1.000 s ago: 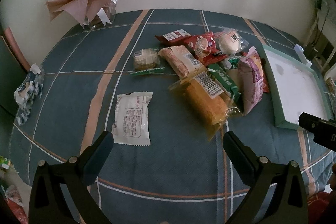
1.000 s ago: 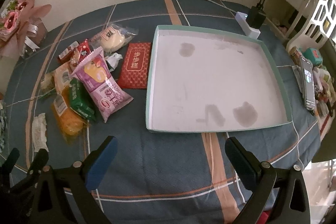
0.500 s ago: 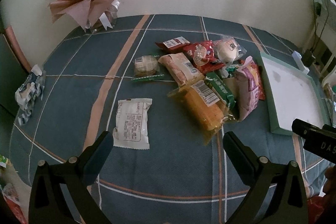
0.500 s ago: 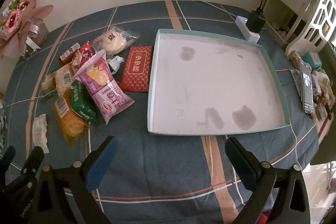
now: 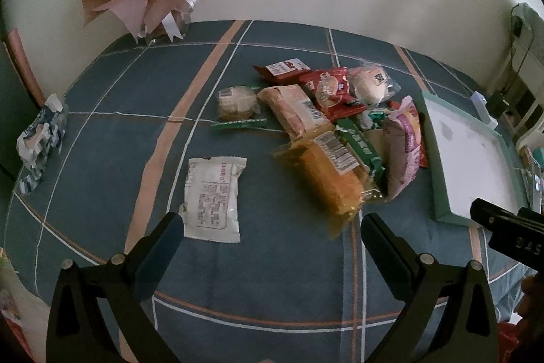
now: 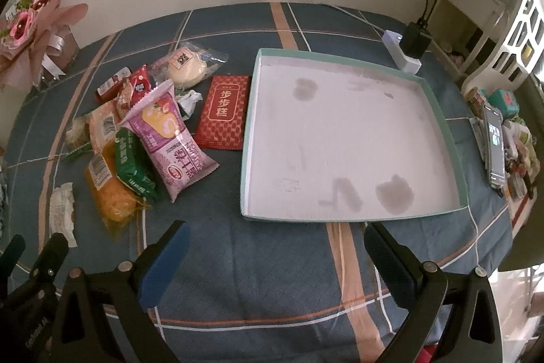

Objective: Organize snacks
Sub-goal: 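Move both tools toward the snack pile, then grasp the white pastry packet with the left gripper while the right gripper grasps the pink-purple bag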

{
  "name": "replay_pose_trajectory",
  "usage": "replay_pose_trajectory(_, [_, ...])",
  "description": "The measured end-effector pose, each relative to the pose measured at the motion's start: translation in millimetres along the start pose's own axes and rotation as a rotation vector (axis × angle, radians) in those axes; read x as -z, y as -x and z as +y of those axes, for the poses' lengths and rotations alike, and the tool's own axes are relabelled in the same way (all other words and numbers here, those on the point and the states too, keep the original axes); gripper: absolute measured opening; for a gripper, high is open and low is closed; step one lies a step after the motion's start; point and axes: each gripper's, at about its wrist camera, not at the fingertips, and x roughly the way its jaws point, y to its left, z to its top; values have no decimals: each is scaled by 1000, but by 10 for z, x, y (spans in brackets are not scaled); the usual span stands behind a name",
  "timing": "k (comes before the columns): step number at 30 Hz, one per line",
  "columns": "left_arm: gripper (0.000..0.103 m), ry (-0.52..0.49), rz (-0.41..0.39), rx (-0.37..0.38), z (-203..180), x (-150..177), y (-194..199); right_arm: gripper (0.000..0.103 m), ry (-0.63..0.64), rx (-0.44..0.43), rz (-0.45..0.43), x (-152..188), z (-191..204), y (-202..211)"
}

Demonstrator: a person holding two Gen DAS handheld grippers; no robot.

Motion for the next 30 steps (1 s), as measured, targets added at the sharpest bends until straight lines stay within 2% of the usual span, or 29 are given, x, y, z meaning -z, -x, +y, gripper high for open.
replay_pose_trajectory(5, [103, 40, 6, 13, 167, -28, -28, 103, 19, -4, 4, -36, 66, -16])
replay_pose_trajectory(13, [103, 129, 34, -11, 599, -116, -95, 103, 91, -123, -41, -157, 318, 50])
replay_pose_trajectory(22, [103, 103, 105, -13, 644, -189, -405, 103, 186, -181, -30, -273, 557, -90])
replay_pose_trajectory(28, [103, 80, 137, -2, 585, -208, -602, 84, 213, -219, 9, -314, 610, -244])
replay_pose_trajectory(30, [102, 85, 150, 7, 590, -195, -670, 73, 218, -233, 13, -332, 624, -270])
